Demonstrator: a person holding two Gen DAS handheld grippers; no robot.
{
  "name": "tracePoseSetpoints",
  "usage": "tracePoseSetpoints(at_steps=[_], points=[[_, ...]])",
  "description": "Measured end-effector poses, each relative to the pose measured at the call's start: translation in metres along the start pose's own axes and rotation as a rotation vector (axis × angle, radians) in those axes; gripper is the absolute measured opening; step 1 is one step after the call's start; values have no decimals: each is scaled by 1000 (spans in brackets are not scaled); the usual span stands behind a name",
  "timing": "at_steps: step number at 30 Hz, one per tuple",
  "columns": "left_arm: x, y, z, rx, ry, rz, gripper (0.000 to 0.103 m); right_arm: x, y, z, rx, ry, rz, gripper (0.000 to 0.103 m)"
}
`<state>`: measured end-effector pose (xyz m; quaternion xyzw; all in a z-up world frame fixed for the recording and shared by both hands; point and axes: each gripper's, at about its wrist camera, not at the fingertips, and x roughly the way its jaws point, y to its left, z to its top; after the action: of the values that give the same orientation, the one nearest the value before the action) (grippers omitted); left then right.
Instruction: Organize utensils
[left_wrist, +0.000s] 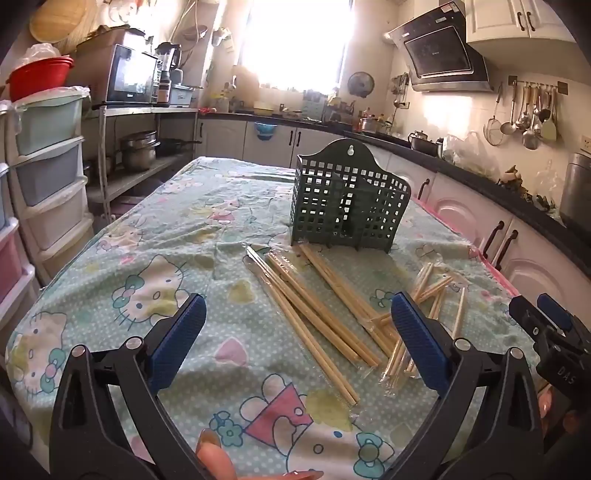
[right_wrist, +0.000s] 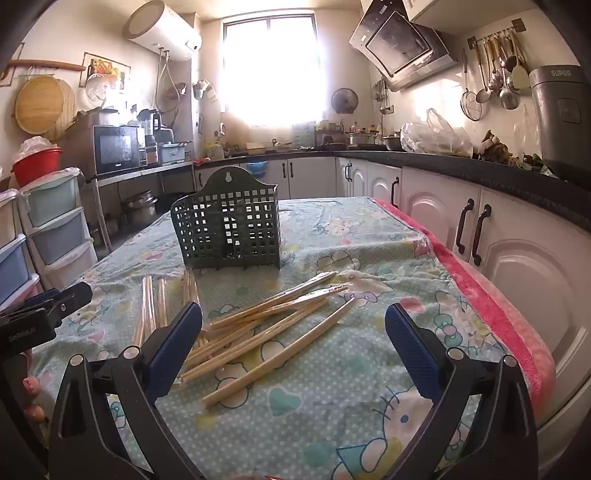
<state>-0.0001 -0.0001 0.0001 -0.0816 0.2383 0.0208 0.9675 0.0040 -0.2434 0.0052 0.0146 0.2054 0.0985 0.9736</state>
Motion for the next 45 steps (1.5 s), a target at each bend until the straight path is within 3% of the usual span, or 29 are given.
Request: tracePoseSetpoints(at_steps=[45], points=[[-13, -3, 6, 6, -47, -17, 93, -9, 5, 1, -20, -43, 12, 97]])
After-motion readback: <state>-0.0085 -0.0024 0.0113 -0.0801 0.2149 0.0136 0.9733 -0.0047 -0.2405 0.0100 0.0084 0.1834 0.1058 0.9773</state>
